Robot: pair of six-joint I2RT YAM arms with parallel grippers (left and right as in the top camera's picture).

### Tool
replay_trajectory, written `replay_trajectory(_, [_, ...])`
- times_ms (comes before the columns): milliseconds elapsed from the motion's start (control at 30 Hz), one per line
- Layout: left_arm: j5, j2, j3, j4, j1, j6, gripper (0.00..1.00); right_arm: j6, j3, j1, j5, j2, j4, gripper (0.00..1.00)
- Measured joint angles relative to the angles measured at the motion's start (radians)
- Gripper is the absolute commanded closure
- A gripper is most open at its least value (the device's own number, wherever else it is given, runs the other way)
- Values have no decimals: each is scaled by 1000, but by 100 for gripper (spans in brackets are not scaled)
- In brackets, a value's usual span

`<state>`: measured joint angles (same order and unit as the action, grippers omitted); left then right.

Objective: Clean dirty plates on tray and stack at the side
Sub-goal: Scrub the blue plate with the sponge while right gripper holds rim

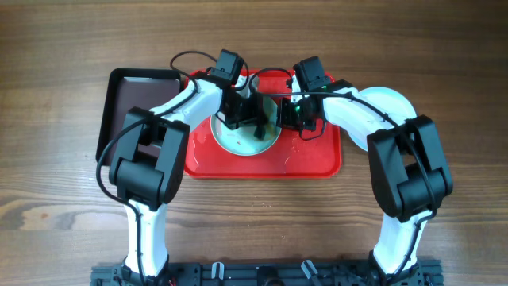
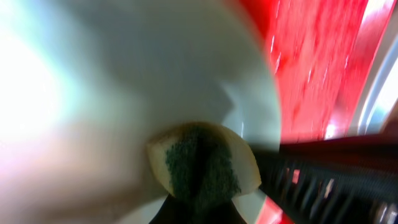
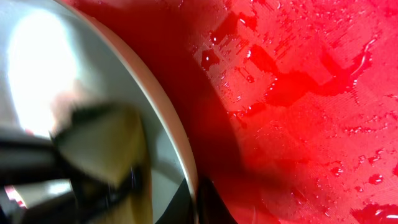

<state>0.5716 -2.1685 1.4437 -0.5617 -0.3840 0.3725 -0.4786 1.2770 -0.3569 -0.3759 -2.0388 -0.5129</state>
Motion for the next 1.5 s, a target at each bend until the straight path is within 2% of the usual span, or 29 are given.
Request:
replay_trajectory(100, [-124, 6, 8, 55, -6, 94, 96, 0, 0, 0, 0, 0, 0, 96])
replay_trajectory(200, [-305, 21, 23, 37, -11, 198, 96, 0, 0, 0, 0, 0, 0, 96])
replay_trajectory(400, [-655, 47, 44, -143, -17, 344, 96, 0, 0, 0, -2, 0, 5, 96])
replay_trajectory(567, [-747, 47, 53, -280, -33, 382, 96, 1, 0, -15, -26, -5, 11, 96])
replay_trajectory(667, [-729, 48, 56, -339, -32, 364, 96, 5, 0, -18, -29, -5, 11, 96])
replay_trajectory(800, [-623, 52, 56, -357, -10, 242, 96, 9, 0, -17, -27, -5, 5, 96])
replay_trajectory(1000, [-336, 52, 43, -336, 37, -10, 96, 12, 0, -4, -27, -4, -2, 96])
replay_trajectory(1133, [-140, 36, 25, -280, 25, -113, 96, 12, 0, -2, -27, -4, -3, 96])
replay_trajectory(1233, [-45, 20, 18, -217, 13, -153, 96, 11, 0, -2, -27, -4, -3, 96])
replay_trajectory(1333, [-11, 11, 10, -134, 10, -166, 96, 7, 0, -1, -21, -4, -1, 96])
replay_trajectory(1400, [-23, 9, 8, -84, 7, -154, 96, 4, 0, 1, -20, -4, 2, 96])
replay_trajectory(1500, [-114, 14, 11, -36, -2, -83, 96, 4, 0, 1, -19, -4, 2, 96])
